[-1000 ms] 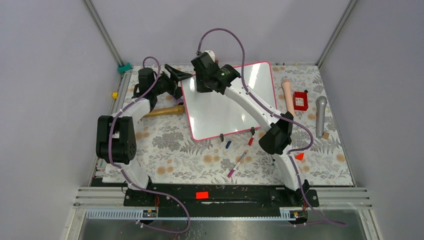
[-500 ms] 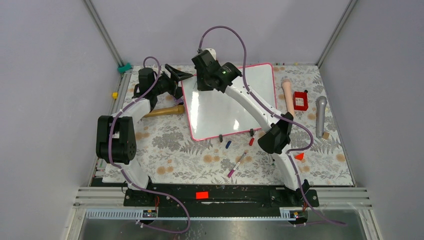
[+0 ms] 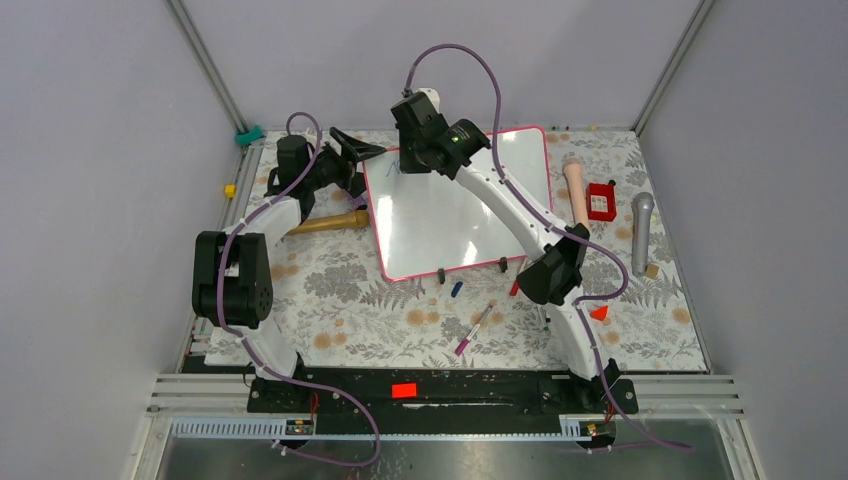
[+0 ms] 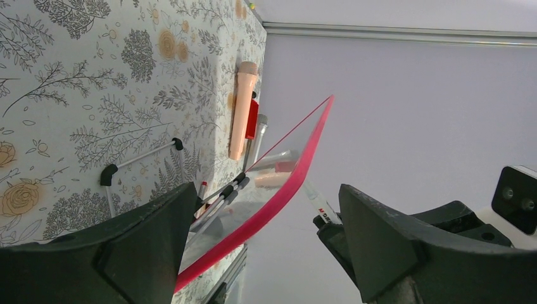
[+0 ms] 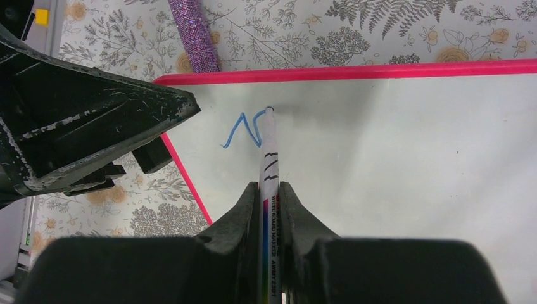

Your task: Write a sentence on the whiteboard

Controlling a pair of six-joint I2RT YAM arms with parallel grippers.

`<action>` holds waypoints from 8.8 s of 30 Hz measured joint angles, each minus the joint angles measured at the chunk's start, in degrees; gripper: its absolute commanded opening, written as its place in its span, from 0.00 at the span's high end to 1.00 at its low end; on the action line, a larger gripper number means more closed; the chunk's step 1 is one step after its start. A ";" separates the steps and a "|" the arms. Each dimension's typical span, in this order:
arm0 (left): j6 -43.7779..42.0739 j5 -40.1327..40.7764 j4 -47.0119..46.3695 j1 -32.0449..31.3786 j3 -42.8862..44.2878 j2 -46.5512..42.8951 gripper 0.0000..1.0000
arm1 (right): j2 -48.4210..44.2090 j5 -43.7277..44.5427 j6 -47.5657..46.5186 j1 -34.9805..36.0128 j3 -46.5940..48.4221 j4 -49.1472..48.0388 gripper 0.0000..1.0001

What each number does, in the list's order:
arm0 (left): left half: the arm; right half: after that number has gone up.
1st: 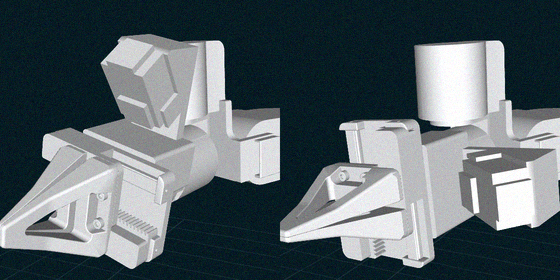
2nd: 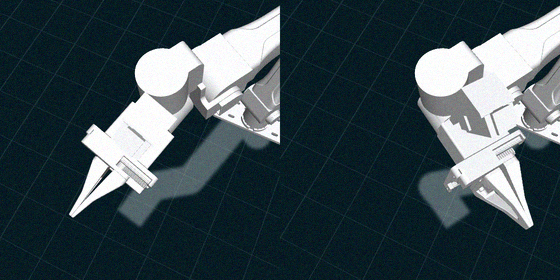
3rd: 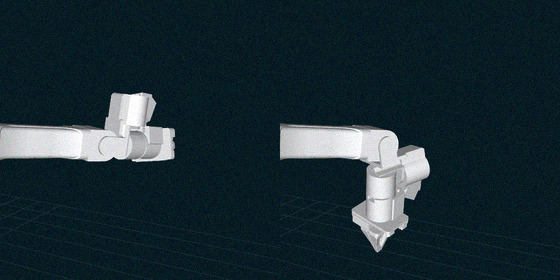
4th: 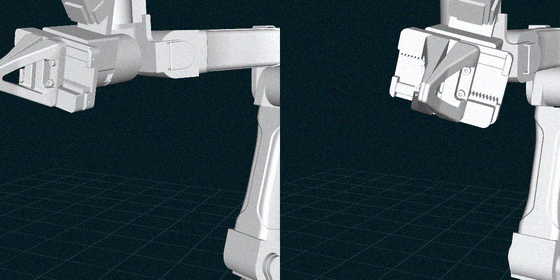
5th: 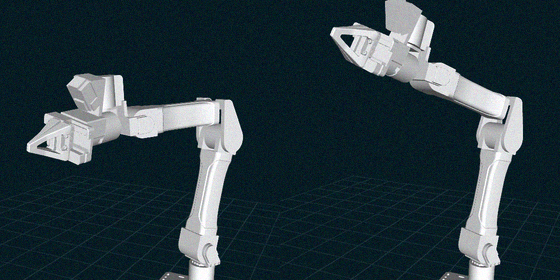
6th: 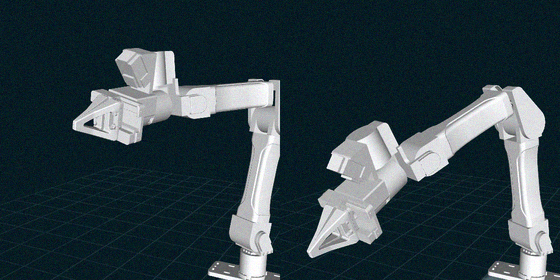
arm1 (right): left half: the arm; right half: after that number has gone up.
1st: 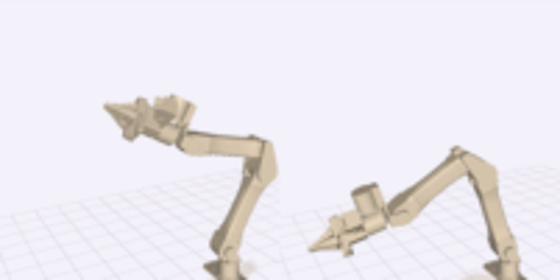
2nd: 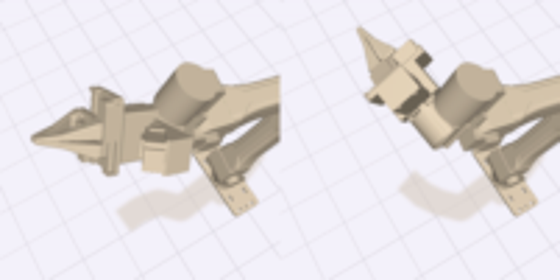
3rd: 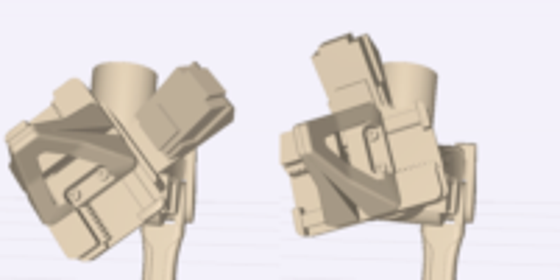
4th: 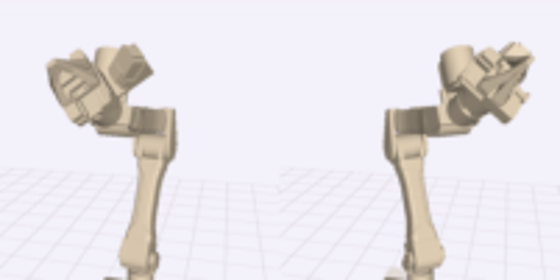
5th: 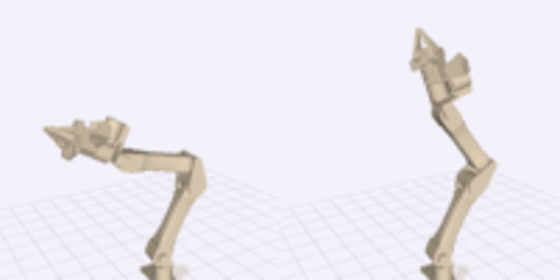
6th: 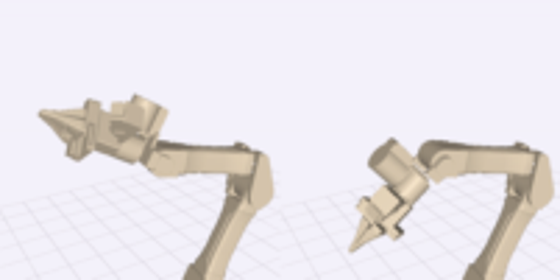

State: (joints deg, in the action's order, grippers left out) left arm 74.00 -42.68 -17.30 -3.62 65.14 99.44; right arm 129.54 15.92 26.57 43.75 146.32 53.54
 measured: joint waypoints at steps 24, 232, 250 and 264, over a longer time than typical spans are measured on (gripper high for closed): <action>-0.11 -0.96 0.76 0.00 0.04 -0.02 0.16 | -4.02 -3.67 0.44 -1.73 -4.72 1.55 1.00; -5.35 -34.40 -62.66 2.80 2.99 17.33 1.00 | -15.91 5.99 -10.43 1.25 -20.48 -5.68 1.00; -5.27 -34.53 -62.90 2.86 2.99 17.33 1.00 | -14.58 7.63 -8.96 1.22 -20.48 -5.60 1.00; -5.27 -34.58 -62.42 2.97 2.99 17.35 1.00 | -14.27 5.33 -9.03 1.20 -20.48 -5.57 1.00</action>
State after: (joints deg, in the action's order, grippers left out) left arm 68.73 -77.25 -79.72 -0.64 68.14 116.79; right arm 115.26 21.26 17.54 44.95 125.84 47.97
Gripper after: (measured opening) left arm 0.059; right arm 0.155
